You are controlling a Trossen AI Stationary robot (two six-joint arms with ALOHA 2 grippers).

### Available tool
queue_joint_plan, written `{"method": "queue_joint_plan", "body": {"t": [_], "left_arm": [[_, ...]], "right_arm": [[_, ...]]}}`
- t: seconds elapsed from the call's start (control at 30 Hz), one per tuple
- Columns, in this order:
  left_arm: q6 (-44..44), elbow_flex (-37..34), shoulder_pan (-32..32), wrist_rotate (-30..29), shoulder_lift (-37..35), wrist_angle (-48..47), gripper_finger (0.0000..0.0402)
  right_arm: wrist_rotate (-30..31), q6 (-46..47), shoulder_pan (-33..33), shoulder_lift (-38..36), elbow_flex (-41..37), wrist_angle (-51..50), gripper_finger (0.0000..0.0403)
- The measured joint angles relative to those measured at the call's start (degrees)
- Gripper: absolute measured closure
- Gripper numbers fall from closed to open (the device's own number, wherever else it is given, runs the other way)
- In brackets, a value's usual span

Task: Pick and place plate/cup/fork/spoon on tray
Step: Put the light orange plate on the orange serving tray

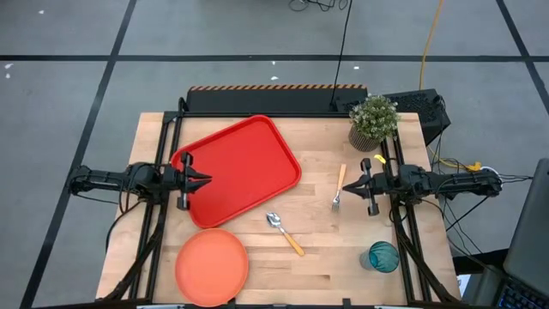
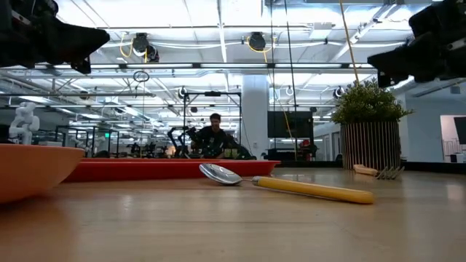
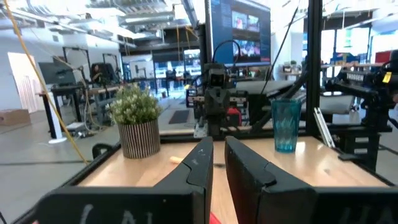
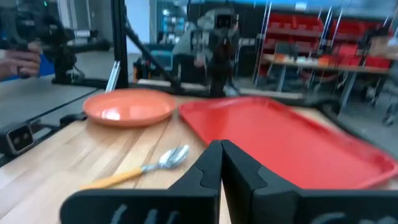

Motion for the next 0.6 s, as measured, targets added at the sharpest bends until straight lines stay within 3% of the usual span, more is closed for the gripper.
{"method": "queue_joint_plan", "body": {"t": [0.33, 0.6], "left_arm": [[-4.15, 0.02, 0.00, -0.70, 0.00, 0.01, 0.0355], [-5.24, 0.02, 0.00, -3.70, 0.00, 0.38, 0.0355]], "right_arm": [[0.00, 9.33, 0.00, 0.00, 0.00, 15.38, 0.0403], [0.00, 5.12, 0.00, 0.00, 0.00, 16.43, 0.0403]]}}
